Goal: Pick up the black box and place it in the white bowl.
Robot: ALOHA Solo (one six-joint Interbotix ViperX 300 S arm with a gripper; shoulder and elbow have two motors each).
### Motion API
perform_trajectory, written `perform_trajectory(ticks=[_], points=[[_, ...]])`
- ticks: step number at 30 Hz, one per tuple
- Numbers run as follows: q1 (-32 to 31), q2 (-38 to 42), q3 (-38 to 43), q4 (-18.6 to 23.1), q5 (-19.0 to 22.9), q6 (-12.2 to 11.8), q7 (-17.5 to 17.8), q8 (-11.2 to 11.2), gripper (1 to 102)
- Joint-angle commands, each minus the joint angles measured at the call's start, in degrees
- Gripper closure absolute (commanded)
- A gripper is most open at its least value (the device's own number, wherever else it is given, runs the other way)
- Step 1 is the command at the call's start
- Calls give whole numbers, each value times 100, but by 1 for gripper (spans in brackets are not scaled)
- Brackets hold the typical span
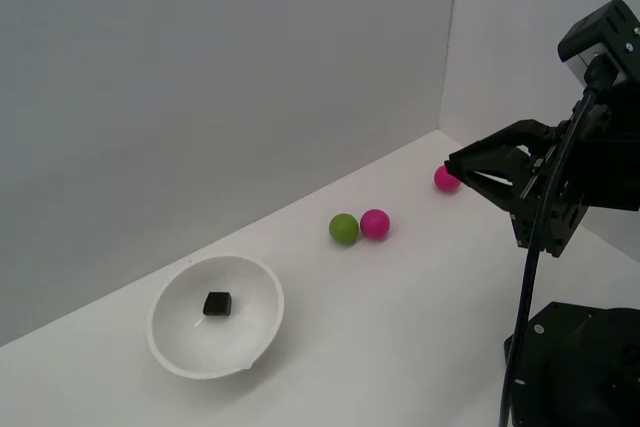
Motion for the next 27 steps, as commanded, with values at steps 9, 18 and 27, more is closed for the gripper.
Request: perform_trajectory(ticks=[9,18,27], points=[[35,132,141,26,9,-105,-44,35,100],[9,176,202,44,9,-105,-44,35,100],[-26,229,255,44,18,-105,-44,35,100]])
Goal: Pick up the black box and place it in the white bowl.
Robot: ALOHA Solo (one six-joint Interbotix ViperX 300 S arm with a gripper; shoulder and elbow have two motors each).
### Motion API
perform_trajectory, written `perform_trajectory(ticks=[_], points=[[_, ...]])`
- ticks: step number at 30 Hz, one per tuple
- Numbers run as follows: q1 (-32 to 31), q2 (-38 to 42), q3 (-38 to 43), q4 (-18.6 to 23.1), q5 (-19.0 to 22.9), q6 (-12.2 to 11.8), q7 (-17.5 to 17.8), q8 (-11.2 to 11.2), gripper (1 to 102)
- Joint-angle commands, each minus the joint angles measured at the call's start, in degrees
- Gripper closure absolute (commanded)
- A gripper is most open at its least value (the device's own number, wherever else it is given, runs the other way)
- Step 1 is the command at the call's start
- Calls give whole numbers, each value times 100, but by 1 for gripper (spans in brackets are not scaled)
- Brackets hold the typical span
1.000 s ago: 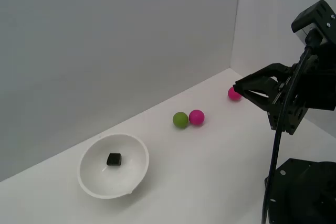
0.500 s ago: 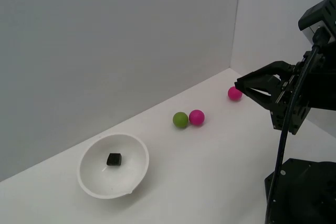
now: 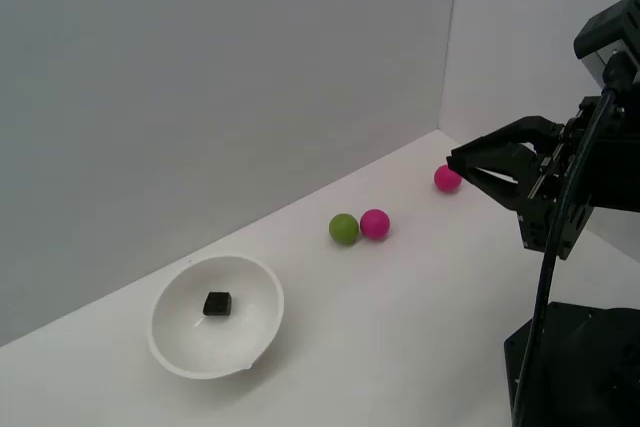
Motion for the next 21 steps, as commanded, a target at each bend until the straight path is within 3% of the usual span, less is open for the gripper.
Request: perform_trajectory(ticks=[1,21], points=[[79,35,62,53,18,-97,-18,35,100],[70,88,123,53,26,-105,-9,35,100]])
